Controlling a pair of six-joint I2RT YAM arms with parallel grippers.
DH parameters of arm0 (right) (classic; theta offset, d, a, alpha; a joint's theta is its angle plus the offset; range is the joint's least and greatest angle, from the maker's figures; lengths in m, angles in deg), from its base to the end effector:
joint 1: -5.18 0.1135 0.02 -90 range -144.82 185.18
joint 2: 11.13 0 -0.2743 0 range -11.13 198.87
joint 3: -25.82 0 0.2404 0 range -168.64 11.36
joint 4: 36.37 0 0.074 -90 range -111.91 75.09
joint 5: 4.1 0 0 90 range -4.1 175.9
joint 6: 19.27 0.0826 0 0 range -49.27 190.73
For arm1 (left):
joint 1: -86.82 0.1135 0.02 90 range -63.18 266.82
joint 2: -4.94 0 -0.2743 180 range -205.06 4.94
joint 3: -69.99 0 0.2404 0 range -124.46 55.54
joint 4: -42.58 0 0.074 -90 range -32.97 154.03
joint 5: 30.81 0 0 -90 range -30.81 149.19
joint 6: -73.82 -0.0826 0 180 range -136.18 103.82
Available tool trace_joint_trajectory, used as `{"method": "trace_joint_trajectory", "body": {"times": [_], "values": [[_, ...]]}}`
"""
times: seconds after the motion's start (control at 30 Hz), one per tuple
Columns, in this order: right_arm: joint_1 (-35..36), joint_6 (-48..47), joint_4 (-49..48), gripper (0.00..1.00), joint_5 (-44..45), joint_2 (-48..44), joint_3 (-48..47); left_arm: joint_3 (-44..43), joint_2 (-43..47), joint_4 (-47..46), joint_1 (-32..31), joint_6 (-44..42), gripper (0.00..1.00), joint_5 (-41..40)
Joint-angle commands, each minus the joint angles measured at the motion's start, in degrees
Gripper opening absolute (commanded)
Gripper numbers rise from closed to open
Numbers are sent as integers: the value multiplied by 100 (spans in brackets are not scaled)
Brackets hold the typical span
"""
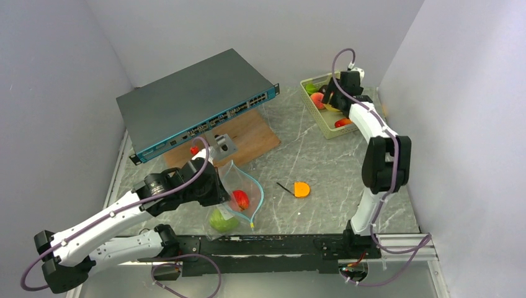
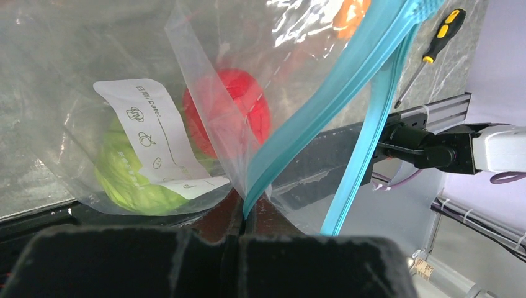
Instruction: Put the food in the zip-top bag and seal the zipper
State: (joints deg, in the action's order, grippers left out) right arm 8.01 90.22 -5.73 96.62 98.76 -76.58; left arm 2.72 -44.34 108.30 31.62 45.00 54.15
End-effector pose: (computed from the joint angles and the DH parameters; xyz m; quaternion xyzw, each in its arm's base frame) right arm 0.4739 0.0080 0.2443 0.1701 0.8800 0.0019 0.4435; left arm 0.1057 -0.1394 0.2800 -0.0644 0.9297 -0.2845 0.2247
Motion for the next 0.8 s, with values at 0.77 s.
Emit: {"method": "trace_joint_trajectory", "body": {"times": [0.77], "values": [[2846, 162, -359, 7, -2473, -6185, 4067, 312, 292, -911, 18, 214, 0, -17]]}}
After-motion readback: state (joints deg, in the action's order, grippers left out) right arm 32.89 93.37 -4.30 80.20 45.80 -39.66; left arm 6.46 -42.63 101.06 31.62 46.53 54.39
